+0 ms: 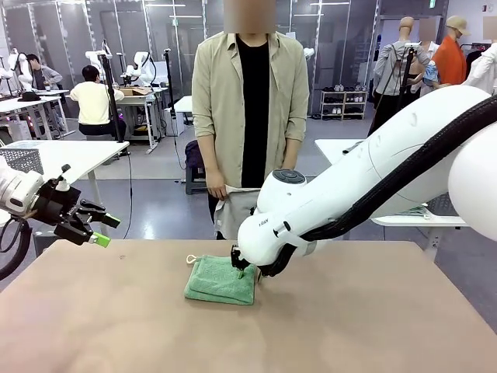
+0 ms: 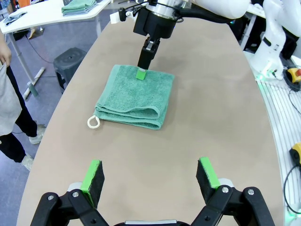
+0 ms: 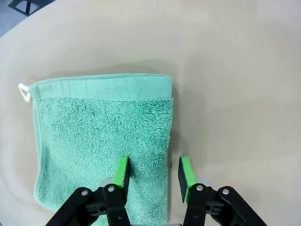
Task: Fold the towels and place them in the basket.
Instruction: Place the folded Towel with hook on the right side of the table.
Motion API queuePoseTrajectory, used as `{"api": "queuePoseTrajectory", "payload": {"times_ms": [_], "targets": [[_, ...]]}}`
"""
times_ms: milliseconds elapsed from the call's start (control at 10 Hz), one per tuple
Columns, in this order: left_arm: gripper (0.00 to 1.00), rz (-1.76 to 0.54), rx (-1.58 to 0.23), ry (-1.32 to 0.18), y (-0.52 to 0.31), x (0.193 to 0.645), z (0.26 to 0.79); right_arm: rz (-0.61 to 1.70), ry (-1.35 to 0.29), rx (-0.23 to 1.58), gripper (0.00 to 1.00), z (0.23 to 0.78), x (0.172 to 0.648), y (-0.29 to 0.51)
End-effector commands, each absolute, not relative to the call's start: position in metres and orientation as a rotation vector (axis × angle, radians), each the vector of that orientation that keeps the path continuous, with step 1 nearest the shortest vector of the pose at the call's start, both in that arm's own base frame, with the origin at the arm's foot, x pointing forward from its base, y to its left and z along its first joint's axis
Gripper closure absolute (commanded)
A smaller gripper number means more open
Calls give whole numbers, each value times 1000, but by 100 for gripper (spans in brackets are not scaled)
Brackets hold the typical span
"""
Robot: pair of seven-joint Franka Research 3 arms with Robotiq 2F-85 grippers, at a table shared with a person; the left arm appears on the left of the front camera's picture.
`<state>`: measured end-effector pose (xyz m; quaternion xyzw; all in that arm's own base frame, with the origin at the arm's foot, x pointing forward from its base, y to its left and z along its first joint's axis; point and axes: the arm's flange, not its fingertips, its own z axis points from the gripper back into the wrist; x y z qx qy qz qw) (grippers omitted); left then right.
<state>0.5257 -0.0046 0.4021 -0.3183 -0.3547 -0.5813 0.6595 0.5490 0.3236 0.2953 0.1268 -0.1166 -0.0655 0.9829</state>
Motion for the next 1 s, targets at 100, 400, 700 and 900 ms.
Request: {"api": "queuePoseTrajectory", "payload": {"times_ms": [100, 400, 700, 900], "targets": [[0, -1314, -720, -793, -4, 525, 402, -124, -225, 272, 65, 296, 554, 329], [0, -1314, -720, -793, -4, 525, 402, -123, -219, 275, 100, 296, 553, 328], [0, -1314, -720, -793, -4, 525, 402, -109, -200, 278, 100, 297, 552, 326], [0, -1314, -720, -793, -4, 525, 402, -123, -212, 263, 100, 300, 552, 325]]}}
